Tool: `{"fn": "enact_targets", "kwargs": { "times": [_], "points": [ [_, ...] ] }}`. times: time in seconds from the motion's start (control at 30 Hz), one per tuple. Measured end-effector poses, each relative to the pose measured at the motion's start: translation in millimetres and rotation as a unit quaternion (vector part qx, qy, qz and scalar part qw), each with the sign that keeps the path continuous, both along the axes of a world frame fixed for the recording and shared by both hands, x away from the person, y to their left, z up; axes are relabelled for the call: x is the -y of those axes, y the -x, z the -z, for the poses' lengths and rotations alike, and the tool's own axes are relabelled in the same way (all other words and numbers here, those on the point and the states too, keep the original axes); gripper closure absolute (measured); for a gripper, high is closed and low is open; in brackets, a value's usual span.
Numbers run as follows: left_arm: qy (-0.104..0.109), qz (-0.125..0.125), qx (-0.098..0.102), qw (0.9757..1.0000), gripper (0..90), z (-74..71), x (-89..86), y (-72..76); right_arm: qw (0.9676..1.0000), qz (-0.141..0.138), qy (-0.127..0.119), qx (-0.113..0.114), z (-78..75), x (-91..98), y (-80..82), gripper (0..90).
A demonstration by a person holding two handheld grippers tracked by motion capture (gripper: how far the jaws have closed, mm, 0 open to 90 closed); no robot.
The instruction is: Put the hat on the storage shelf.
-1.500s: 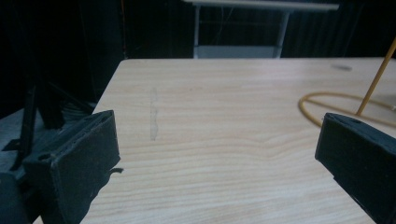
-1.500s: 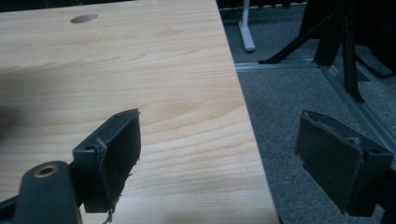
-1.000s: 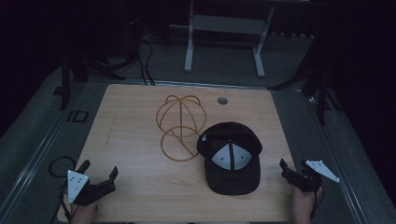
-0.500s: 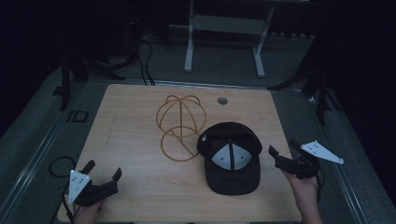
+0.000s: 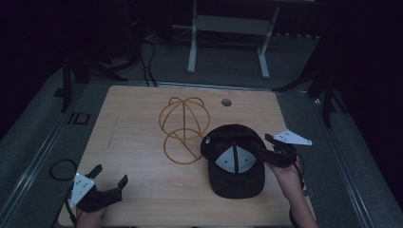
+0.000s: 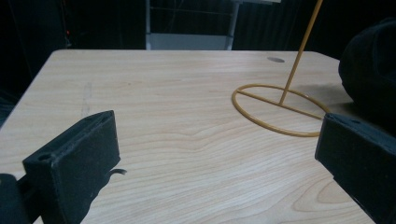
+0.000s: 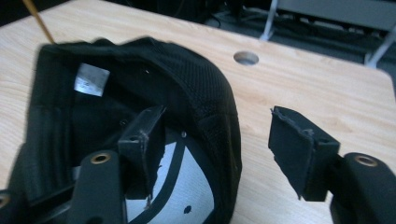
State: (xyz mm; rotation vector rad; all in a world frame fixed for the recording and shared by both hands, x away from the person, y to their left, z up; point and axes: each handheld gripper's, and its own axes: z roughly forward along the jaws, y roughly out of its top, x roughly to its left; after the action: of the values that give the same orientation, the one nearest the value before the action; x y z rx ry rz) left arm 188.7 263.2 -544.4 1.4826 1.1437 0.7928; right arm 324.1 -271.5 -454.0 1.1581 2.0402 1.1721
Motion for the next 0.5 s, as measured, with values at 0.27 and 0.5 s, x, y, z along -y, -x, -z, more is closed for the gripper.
{"fn": "enact_targets", "kwargs": {
  "times": [0.27, 0.5],
  "points": [
    [0.004, 0.01, -0.002, 0.9999, 0.3, -0.1, 3.7, -0.2, 0.9982, 0.026, 0.035, -0.041, 21.4, -12.3, -10.9, 54.2],
    [0.002, 0.02, -0.015, 0.9997, 0.3, 2.7, 7.0, -2.6, 0.9936, 0.07, 0.066, -0.059, 31.1, -14.3, -13.1, 87.7]
  ]
}}
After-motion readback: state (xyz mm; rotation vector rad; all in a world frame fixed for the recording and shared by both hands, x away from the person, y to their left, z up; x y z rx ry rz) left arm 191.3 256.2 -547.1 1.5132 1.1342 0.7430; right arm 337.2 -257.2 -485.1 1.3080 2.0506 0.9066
